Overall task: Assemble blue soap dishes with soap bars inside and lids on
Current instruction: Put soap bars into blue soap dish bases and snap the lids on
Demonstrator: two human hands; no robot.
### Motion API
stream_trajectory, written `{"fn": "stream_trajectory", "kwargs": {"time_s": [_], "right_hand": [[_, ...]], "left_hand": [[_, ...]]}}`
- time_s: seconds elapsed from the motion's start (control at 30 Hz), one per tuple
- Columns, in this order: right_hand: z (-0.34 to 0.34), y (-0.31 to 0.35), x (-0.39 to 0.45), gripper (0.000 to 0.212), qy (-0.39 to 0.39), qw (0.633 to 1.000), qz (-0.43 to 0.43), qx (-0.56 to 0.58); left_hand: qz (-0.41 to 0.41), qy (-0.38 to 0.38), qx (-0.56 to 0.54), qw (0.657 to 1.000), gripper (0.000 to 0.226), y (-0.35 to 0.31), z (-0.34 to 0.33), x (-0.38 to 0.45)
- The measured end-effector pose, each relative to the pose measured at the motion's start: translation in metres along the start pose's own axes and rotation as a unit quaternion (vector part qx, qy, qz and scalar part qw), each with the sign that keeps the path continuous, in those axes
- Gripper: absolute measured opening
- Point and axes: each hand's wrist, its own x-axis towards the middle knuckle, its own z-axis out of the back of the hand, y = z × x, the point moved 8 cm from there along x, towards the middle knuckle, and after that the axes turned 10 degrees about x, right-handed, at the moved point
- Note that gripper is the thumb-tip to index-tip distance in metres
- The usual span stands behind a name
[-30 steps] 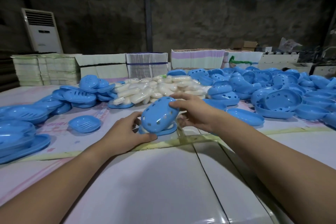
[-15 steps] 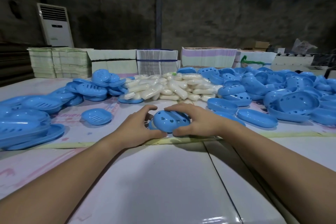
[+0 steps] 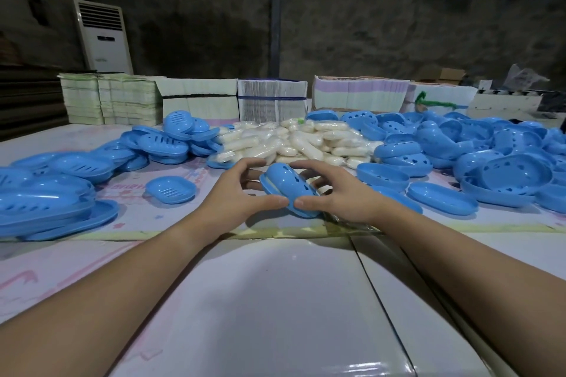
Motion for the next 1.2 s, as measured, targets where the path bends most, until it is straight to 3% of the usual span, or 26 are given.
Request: {"fn": "stream_trajectory", "kwargs": {"time_s": [0.27, 0.57, 0.8, 1.0, 1.2], "right_hand": [[0.001, 0.007, -0.003, 0.059, -0.011, 0.999, 0.024, 0.037], [0.003, 0.015, -0.004, 0.062, -0.019, 0.998, 0.046, 0.023], [0.002, 0.017, -0.002, 0.062, -0.018, 0.999, 0.049, 0.007], [-0.002, 0.015, -0.002, 0.061, 0.0, 0.999, 0.041, 0.012], [-0.013, 0.008, -0.001, 0.075, 0.022, 1.0, 0.022, -0.005]], "left_hand": [[-0.017, 0.0, -0.028, 0.999, 0.052, -0.004, -0.001, -0.002], [-0.054, 0.057, -0.014, 0.997, 0.061, -0.017, -0.013, -0.007], [-0.067, 0.049, 0.043, 0.996, 0.065, -0.024, -0.014, -0.006], [-0.059, 0.04, 0.018, 0.997, 0.058, -0.024, -0.011, -0.005], [-0.054, 0.064, 0.034, 0.996, 0.067, -0.016, -0.013, -0.005]]}}
